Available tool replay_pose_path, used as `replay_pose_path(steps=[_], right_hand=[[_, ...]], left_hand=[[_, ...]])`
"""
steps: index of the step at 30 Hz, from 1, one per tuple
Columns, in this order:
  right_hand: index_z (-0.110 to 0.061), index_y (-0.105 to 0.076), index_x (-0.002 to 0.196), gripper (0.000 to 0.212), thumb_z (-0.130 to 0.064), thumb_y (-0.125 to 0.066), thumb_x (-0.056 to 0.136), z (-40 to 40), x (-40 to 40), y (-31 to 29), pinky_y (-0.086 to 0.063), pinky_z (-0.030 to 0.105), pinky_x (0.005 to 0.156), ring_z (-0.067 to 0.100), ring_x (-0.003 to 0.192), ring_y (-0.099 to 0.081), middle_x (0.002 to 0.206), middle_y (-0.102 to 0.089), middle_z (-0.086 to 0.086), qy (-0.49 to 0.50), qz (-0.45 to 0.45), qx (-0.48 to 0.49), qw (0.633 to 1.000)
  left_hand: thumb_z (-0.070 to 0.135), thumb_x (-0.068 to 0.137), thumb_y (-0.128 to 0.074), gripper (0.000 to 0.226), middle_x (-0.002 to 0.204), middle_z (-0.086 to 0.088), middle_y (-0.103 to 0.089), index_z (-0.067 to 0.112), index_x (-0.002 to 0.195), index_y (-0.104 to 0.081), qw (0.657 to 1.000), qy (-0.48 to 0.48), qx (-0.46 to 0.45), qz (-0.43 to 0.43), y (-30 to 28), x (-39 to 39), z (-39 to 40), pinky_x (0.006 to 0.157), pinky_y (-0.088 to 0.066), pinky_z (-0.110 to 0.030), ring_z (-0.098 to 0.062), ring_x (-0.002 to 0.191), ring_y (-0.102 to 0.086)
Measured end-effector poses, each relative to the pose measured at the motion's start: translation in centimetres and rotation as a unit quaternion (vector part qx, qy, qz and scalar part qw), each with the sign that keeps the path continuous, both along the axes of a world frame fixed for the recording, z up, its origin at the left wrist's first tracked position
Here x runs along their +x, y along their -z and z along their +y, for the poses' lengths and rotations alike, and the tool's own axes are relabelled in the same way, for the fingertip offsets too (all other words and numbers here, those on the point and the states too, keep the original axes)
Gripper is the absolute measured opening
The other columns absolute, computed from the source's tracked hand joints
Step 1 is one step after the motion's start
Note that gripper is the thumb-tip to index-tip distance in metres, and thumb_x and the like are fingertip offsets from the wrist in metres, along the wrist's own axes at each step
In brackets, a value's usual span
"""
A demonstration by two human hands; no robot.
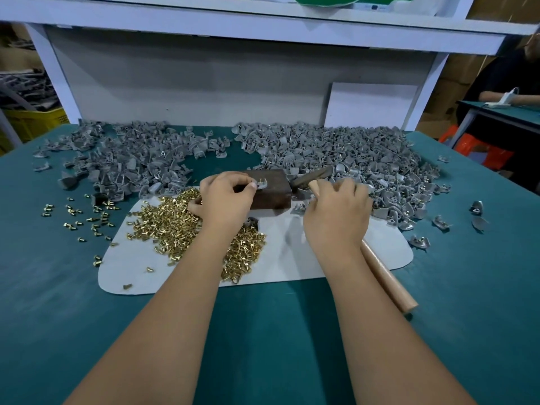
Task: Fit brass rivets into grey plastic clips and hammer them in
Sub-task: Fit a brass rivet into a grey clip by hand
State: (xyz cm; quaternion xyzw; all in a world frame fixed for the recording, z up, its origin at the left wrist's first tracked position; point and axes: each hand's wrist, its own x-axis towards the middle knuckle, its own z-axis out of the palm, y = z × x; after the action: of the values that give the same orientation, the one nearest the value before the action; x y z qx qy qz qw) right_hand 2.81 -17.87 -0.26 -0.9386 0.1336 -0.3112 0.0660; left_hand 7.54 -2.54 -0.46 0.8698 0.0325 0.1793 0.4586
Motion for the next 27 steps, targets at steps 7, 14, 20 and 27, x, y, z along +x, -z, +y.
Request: replay_pose_path(steps=[7, 14, 20, 27], right_hand=[[-0.021, -0.054, 0.13, 0.036, -0.027, -0.053, 0.095, 3.4, 0.7, 0.4, -0.04, 0.037, 0.095, 0.021, 0.111, -0.048, 0.112, -0.063, -0.002, -0.178, -0.042, 0.174, 0.968], [-0.019, -0.064, 0.116, 0.023, -0.018, -0.056, 0.094, 3.9, 0.8, 0.7, -0.048, 0.036, 0.086, 0.016, 0.101, -0.057, 0.104, -0.066, -0.004, -0.224, -0.053, 0.326, 0.917], [-0.022, -0.068, 0.104, 0.016, -0.019, -0.058, 0.092, 2.6, 3.8, -2.5, -0.052, 0.024, 0.071, 0.009, 0.08, -0.06, 0.098, -0.069, -0.006, -0.153, -0.004, 0.324, 0.934], [-0.025, -0.013, 0.152, 0.073, -0.035, -0.054, 0.092, 0.9, 7.0, -4.5, -0.008, 0.05, 0.116, 0.03, 0.144, -0.009, 0.158, -0.014, 0.009, -0.006, 0.001, 0.249, 0.968]], left_hand=[[0.035, 0.086, -0.07, 0.008, 0.098, 0.024, -0.053, 0.04, 0.091, -0.071, 0.995, 0.071, 0.03, -0.069, -0.5, -0.6, 0.2, 0.096, -0.015, -0.033, -0.008, 0.123, -0.037], [0.034, 0.083, -0.073, 0.028, 0.094, 0.033, -0.044, 0.056, 0.071, -0.062, 0.988, 0.13, -0.002, -0.084, -0.6, -1.2, 0.4, 0.098, -0.017, -0.031, 0.027, 0.098, -0.031], [0.031, 0.085, -0.07, 0.025, 0.1, 0.028, -0.045, 0.053, 0.076, -0.063, 0.991, 0.112, -0.029, -0.063, -0.8, -0.9, 0.6, 0.108, -0.019, -0.036, 0.001, 0.112, -0.038], [0.026, 0.088, -0.065, 0.022, 0.095, 0.023, -0.063, 0.044, 0.077, -0.069, 0.991, 0.099, -0.071, -0.058, -0.7, -0.2, 1.0, 0.106, -0.038, -0.049, -0.014, 0.115, -0.053]])
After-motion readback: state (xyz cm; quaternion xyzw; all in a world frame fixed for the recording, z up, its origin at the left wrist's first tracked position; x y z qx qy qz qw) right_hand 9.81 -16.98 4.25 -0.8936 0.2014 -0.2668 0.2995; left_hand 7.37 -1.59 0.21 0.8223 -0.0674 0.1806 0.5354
